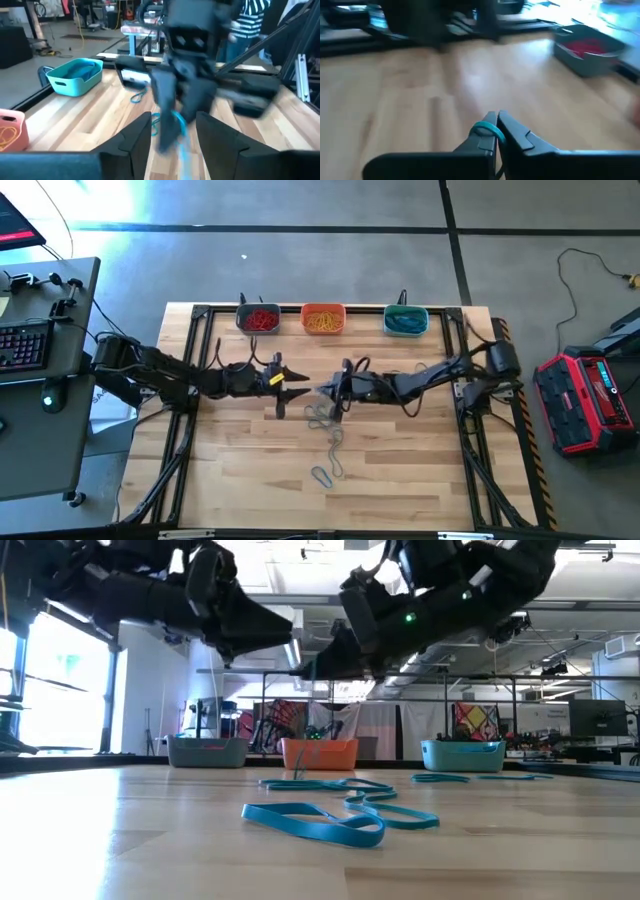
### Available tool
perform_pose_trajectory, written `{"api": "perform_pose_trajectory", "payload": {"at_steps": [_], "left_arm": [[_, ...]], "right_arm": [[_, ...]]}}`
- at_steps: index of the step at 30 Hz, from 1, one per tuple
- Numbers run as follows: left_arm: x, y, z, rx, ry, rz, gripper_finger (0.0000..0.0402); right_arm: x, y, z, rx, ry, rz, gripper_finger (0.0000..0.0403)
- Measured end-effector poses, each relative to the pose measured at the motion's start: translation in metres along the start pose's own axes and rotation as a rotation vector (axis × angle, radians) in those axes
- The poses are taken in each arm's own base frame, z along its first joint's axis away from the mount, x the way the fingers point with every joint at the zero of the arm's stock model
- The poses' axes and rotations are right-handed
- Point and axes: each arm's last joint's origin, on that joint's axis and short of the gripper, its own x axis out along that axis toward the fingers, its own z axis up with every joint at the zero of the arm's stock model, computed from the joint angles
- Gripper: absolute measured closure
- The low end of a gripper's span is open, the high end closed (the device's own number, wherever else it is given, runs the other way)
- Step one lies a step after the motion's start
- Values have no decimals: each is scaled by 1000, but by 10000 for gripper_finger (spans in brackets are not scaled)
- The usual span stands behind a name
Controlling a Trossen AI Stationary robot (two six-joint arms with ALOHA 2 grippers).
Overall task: Sort rubber bands into baskets
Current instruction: Put the blue rubber band into the light blue bin
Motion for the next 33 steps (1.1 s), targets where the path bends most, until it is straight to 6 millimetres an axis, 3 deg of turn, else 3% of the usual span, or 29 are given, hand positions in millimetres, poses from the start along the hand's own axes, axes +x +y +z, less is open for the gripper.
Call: {"api": "perform_pose_trajectory", "payload": {"at_steps": [6, 16, 26, 33], "left_arm": [[-10, 2, -14, -49, -9, 0, 248], [-12, 2, -17, -48, 5, -1, 248], [-12, 2, -18, -45, 20, -3, 248], [-12, 2, -19, -42, 30, -3, 248]], "right_arm": [[-31, -27, 24, -9, 84, -234, 402], [-99, -109, 48, 47, 251, -666, 403], [-123, -186, 40, 52, 371, -1003, 403], [-135, -219, 37, 80, 391, -1109, 403]]}}
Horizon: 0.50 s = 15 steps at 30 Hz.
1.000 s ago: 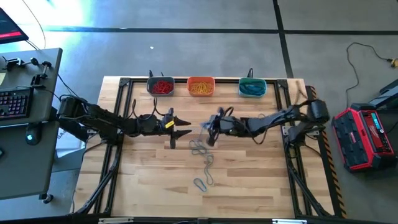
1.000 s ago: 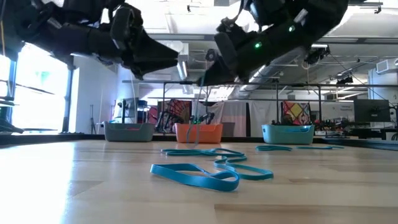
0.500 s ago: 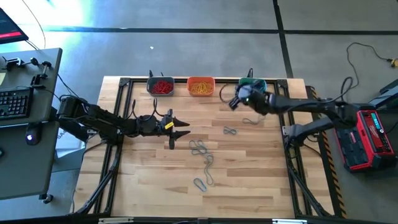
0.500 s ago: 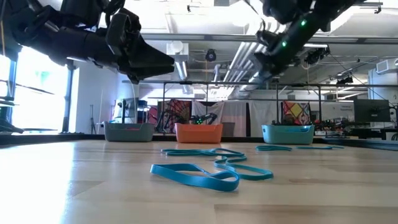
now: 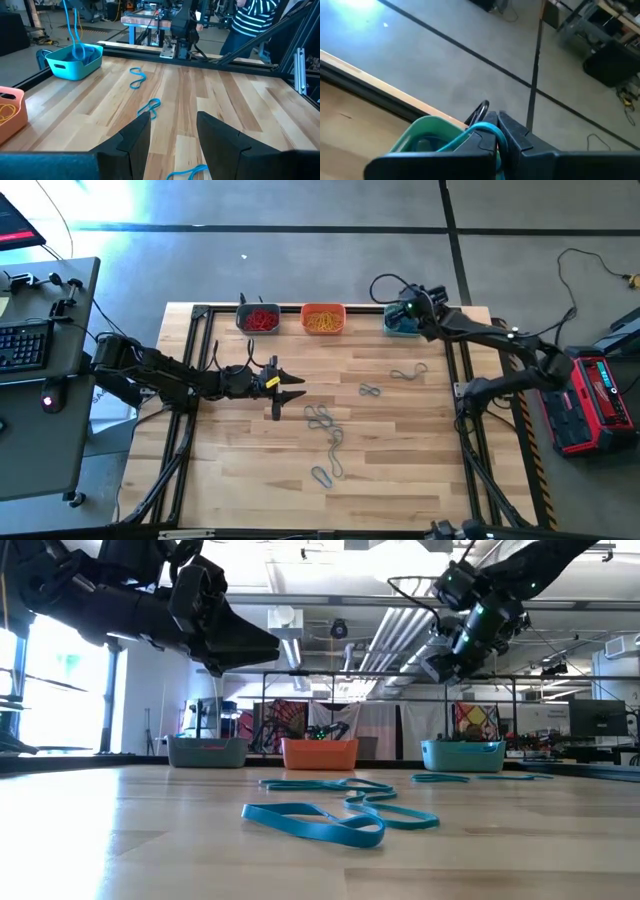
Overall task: Sort rubber bands into baskets
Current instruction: Put the blue rubber band into the light blue bin
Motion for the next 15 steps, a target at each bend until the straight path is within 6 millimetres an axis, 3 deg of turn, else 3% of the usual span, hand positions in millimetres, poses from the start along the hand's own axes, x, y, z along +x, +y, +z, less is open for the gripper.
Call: {"api": "perform_pose_trajectory", "payload": {"at_steps": [5, 15], "left_arm": [[0, 0, 0, 0, 2, 0, 248], [0, 0, 0, 7, 3, 0, 248]], "right_arm": [[20, 0, -6, 1, 49, 1, 403], [58, 21, -23, 1, 137, 67, 393]]}}
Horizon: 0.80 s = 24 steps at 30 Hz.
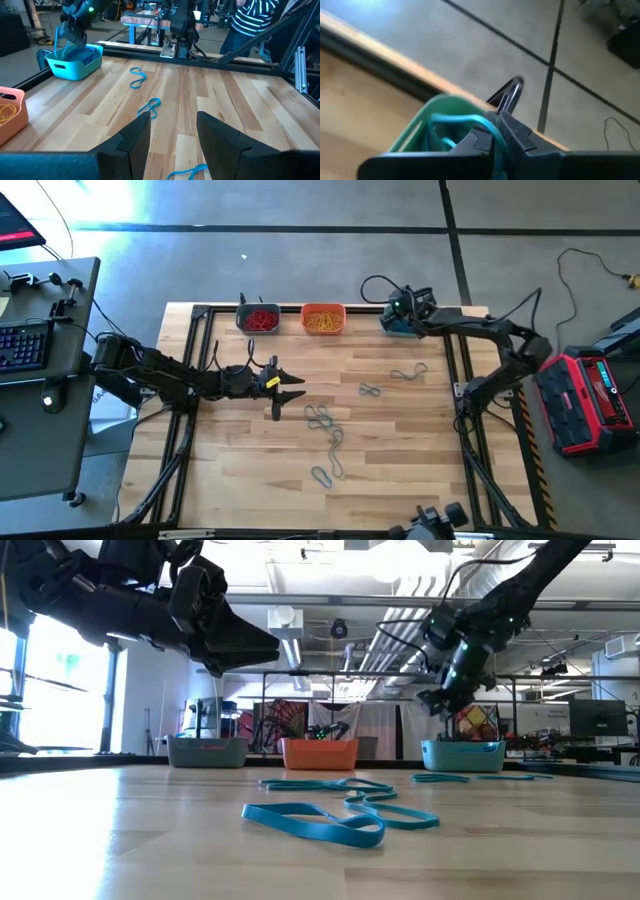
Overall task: Sort rubber bands into baskets
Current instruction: Put the blue rubber band into the light blue bin
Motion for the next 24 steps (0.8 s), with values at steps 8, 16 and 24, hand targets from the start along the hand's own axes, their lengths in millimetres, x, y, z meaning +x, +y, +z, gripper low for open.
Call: {"api": "perform_pose_trajectory", "payload": {"at_steps": [8, 16, 24], "left_arm": [[0, 0, 0, 0, 0, 1, 248], [0, 0, 0, -6, 1, 0, 248], [0, 0, 0, -7, 1, 0, 248]], "right_arm": [[3, 2, -10, 35, 100, 94, 299], [16, -21, -24, 329, 290, 194, 251], [22, -34, -27, 397, 341, 221, 250]]}}
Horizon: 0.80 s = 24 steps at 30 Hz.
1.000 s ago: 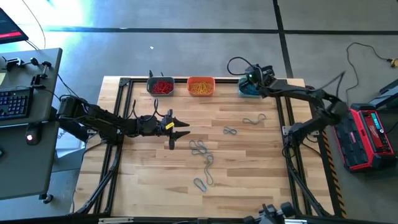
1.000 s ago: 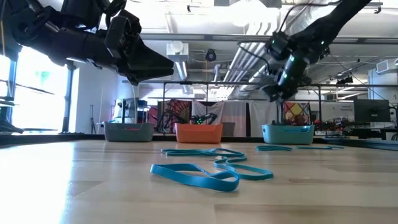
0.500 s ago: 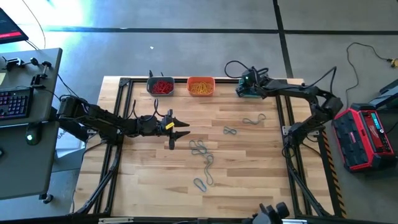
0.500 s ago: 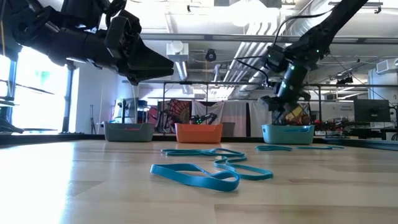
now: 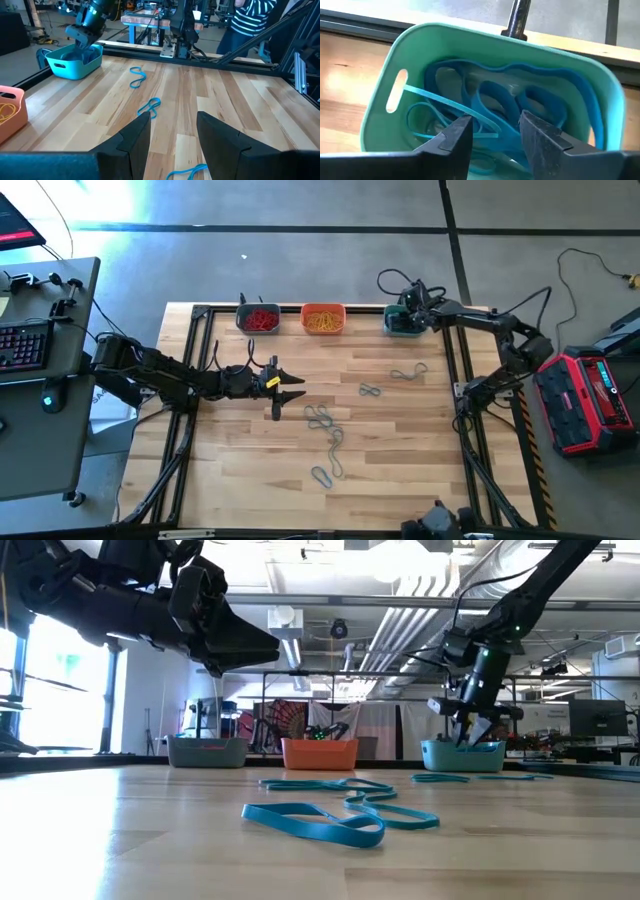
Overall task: Sort rubber bands into baskets
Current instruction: Put the blue rubber band into the light blue bin
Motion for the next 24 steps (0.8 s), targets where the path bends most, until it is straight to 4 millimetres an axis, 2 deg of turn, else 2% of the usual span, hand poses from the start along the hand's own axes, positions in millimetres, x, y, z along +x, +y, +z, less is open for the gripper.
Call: {"api": "perform_pose_trajectory", "payload": {"at_steps": [4, 9, 12, 18, 24], "left_arm": [[0, 0, 0, 0, 0, 0, 248], [0, 0, 0, -10, 1, 0, 248], [0, 0, -1, -18, 7, 1, 248], [0, 0, -2, -17, 20, 3, 248], [0, 0, -3, -13, 28, 4, 248]], "right_arm": [[-6, 2, 8, -53, -4, -2, 250], [-32, 11, 26, -207, -18, 11, 250], [-46, 18, 30, -277, -30, 25, 250], [-50, 26, 24, -324, -28, 44, 250], [-49, 36, 5, -435, 59, 74, 263]]}}
